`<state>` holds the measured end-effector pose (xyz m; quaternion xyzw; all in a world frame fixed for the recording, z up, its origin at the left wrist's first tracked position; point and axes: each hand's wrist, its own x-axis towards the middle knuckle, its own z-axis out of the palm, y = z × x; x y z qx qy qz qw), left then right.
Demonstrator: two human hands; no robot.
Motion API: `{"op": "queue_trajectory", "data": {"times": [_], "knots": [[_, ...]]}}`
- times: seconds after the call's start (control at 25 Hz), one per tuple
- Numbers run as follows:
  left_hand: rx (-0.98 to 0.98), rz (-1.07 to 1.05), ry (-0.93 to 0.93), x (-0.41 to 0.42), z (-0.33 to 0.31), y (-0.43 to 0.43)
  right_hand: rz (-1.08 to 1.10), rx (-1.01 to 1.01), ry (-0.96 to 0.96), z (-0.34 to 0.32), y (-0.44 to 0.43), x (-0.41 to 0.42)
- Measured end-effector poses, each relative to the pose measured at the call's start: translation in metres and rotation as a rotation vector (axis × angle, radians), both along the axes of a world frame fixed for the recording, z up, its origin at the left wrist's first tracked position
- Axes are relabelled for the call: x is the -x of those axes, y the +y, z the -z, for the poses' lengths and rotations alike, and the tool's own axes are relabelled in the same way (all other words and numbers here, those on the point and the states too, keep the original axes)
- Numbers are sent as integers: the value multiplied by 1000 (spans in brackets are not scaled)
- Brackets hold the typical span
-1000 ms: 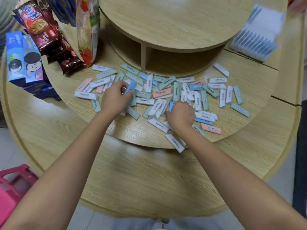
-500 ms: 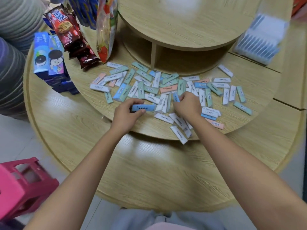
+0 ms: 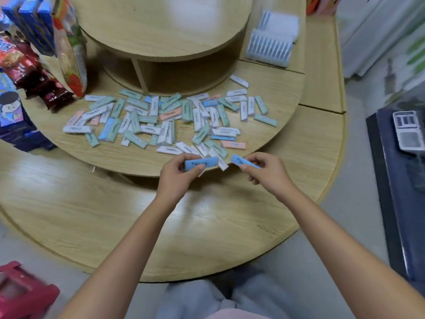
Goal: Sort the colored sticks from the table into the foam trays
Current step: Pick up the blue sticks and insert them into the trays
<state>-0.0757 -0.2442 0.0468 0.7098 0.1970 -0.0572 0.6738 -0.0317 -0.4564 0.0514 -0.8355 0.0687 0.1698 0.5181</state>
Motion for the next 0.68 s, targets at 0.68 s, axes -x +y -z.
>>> {"op": "queue_trajectory", "data": {"times": [0.68], "knots": [[59, 145, -61, -90, 11, -400, -24, 15, -71, -25, -391, -66]]}}
